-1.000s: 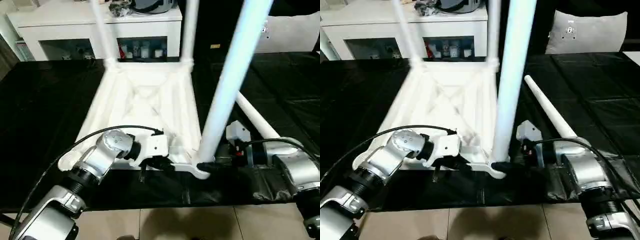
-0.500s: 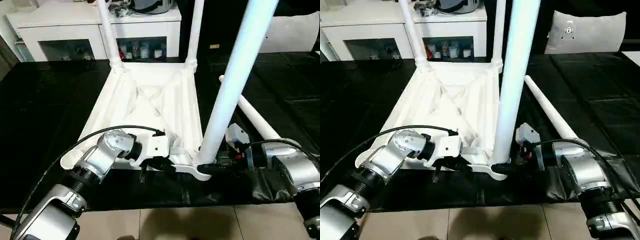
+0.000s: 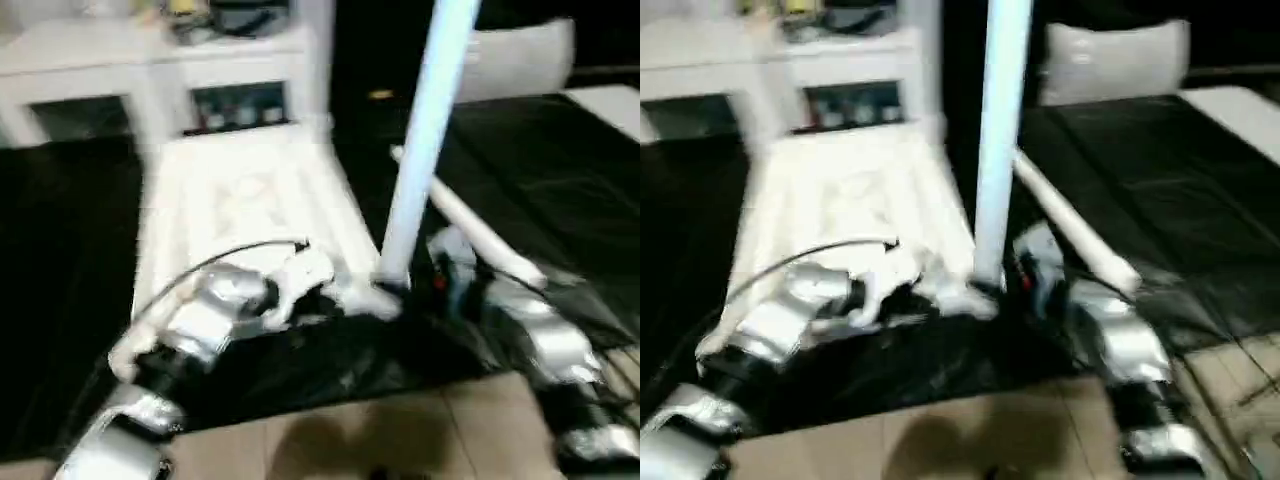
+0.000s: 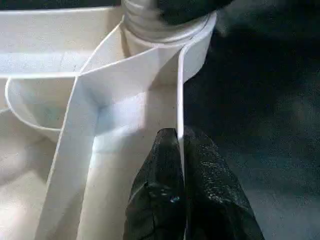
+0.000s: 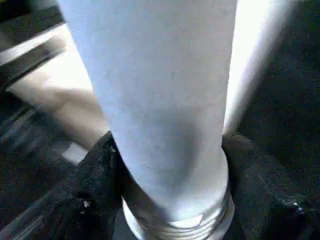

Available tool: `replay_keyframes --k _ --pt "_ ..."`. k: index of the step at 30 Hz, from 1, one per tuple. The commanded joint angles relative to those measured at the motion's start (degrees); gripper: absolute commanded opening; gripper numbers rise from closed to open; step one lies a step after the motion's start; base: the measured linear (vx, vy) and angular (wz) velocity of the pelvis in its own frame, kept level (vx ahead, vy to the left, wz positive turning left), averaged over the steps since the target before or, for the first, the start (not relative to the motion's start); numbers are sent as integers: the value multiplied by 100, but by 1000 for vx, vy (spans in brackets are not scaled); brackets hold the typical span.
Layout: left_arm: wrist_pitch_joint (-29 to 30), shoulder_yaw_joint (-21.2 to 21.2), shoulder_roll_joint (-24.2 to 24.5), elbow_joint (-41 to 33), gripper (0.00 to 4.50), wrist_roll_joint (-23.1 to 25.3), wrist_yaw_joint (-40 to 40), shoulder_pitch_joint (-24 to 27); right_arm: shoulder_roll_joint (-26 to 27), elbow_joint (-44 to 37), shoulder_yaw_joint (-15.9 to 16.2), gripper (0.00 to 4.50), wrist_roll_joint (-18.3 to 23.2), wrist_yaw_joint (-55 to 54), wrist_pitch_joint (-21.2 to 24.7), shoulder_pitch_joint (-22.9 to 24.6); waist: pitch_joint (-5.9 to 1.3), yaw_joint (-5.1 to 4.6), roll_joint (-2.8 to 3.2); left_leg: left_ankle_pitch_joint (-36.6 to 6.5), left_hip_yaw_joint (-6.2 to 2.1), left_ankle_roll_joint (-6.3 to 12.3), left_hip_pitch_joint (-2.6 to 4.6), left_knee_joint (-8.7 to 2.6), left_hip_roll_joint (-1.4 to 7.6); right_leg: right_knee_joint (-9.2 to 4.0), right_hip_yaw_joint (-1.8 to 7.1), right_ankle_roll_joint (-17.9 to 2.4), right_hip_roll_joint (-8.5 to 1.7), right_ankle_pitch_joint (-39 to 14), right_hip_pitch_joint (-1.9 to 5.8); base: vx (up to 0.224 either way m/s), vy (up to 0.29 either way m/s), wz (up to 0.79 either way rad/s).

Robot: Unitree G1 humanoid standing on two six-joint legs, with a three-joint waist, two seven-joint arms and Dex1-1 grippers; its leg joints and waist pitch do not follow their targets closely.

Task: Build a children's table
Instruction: Rotate leg to tighten

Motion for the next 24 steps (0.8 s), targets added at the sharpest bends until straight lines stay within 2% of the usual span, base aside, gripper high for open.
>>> replay_keyframes --k 1,4,6,8,11,13,14,15,18,19,20,24 --pt "78 -65 -430 -370 0 -242 181 -147 323 288 -41 263 -47 -752 180 -232 -336 -100 -22 -2220 -110 302 -31 -418 121 -579 37 -92 -299 -3385 386 0 0 0" --pt "166 32 -705 -269 0 -200 640 -229 538 495 -157 263 -144 -1339 56 -353 -341 -220 -34 -2234 -120 368 -44 -444 133 -557 25 -268 -316 -3014 398 0 0 0" --pt "74 41 -779 -175 0 -143 809 -278 606 521 -207 263 -132 -1439 -58 -366 -346 -263 -69 -2132 -67 426 -20 -405 79 -593 27 -320 -340 -3061 366 0 0 0" --pt "47 47 -794 -135 0 -34 944 -312 672 487 -262 319 -148 -1493 -80 -363 -357 -268 -79 -1977 -57 486 -30 -404 79 -564 52 -377 -342 -2978 368 0 0 0" --pt "-111 80 -643 44 0 148 1117 -408 613 275 -246 343 -166 -1401 -173 -234 -389 -230 -66 -1616 -59 599 -69 -422 125 -474 118 -587 -347 -2462 396 0 0 0" --pt "-150 93 -600 96 0 173 1141 -434 576 219 -232 367 -177 -1371 -209 -193 -416 -171 -80 -1357 -39 691 -81 -403 116 -425 155 -681 -343 -2186 396 0 0 0" --pt "-246 152 -525 278 0 238 1304 -525 529 75 -293 375 -105 -1351 -231 -77 -423 -101 -85 -1231 -29 747 -88 -394 121 -412 167 -720 -348 -2129 386 0 0 0" --pt "-253 157 -520 294 0 243 1318 -532 527 61 -300 375 -89 -1340 -220 -67 -420 -64 -115 -1164 -9 781 -91 -388 104 -407 176 -711 -338 -2156 380 0 0 0" --pt "-349 267 -473 585 0 326 1606 -680 470 -193 -376 410 2 -1336 -189 110 -424 31 -112 -1053 0 821 -90 -377 105 -378 187 -693 -342 -2137 364 0 0 0" --pt "-353 359 -496 720 0 325 1780 -758 438 -333 -397 415 -28 -1392 -248 208 -443 33 -119 -944 -16 822 -146 -377 105 -340 177 -681 -347 -2024 412 0 0 0" --pt "-359 466 -531 848 0 304 1971 -830 400 -472 -401 415 -62 -1418 -298 309 -446 59 -125 -871 -2 848 -125 -361 103 -357 181 -666 -344 -1952 380 0 0 0" --pt "-636 715 -683 1129 0 85 2225 -943 456 -949 -521 444 69 -1535 -313 598 -467 77 -127 -644 -25 955 -173 -356 109 -306 174 -706 -343 -1685 411 0 0 0"
